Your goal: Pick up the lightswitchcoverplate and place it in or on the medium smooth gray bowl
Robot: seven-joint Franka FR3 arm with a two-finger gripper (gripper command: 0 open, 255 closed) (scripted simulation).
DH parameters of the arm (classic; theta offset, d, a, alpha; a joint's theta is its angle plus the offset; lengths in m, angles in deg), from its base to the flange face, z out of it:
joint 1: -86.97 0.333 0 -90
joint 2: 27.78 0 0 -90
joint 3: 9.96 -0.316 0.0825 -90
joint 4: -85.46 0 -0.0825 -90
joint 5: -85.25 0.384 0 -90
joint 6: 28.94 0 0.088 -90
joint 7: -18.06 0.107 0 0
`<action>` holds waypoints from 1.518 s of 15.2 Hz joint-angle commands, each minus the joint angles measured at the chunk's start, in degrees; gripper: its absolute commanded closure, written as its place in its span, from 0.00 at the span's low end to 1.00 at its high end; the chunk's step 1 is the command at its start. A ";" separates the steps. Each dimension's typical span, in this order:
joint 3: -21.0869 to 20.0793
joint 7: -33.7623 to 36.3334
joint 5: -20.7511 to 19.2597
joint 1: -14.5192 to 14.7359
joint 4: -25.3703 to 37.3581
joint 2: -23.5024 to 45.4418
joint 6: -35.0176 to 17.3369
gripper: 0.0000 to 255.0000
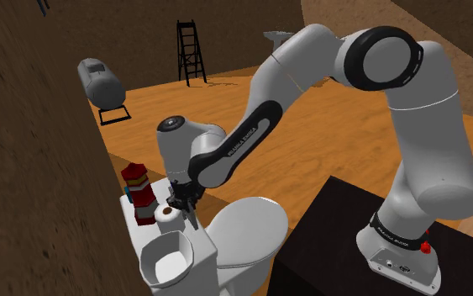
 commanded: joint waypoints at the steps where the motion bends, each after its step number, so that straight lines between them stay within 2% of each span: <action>1: -0.46 -0.70 0.73 -0.43 0.26 -1.14 1.31 1.00; 12: -2.32 -2.99 3.83 -1.68 1.47 -6.20 7.14 1.00; 18: -4.10 2.76 3.71 3.97 7.76 -5.06 13.14 1.00; 23: -5.17 7.33 3.07 9.25 15.31 -2.53 18.90 1.00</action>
